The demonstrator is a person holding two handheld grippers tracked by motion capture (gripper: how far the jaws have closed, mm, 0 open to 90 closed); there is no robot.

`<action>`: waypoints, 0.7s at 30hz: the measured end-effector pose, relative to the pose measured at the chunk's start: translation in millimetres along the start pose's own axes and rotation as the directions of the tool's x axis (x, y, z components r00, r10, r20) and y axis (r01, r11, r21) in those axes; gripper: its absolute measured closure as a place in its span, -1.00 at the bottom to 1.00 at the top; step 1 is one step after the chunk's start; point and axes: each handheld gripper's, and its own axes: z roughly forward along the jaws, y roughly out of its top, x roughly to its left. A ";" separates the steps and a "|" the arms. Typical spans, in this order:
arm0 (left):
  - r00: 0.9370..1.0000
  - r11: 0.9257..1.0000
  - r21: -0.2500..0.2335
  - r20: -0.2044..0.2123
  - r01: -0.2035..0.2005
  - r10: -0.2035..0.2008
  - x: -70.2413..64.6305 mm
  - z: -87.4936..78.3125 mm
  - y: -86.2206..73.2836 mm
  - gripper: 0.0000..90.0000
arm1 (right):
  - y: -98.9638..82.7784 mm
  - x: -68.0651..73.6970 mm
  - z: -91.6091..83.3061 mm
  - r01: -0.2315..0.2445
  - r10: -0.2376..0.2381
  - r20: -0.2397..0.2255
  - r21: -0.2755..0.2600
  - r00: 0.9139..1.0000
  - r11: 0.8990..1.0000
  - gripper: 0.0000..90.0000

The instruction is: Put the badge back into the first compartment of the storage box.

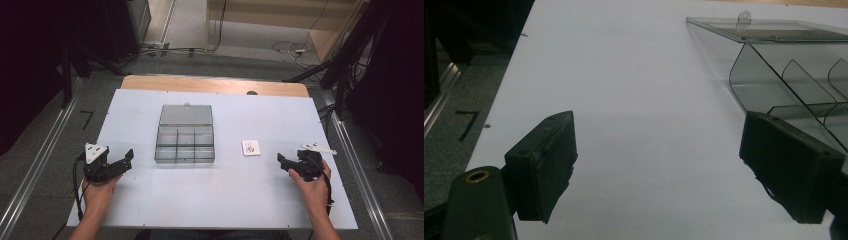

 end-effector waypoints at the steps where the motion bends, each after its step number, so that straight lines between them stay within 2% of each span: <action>1: 1.000 1.000 0.000 0.000 0.000 0.000 0.1 0.0 0.0 -0.66 | 0.4 0.9 0.4 0.000 0.000 -0.002 0.000 1.000 1.000 -0.59; 21: 1.000 1.000 -0.001 0.005 -0.002 0.002 0.8 -0.2 0.0 -0.66 | 9.5 25.9 15.1 0.037 -0.036 -0.041 0.006 0.999 0.999 -0.59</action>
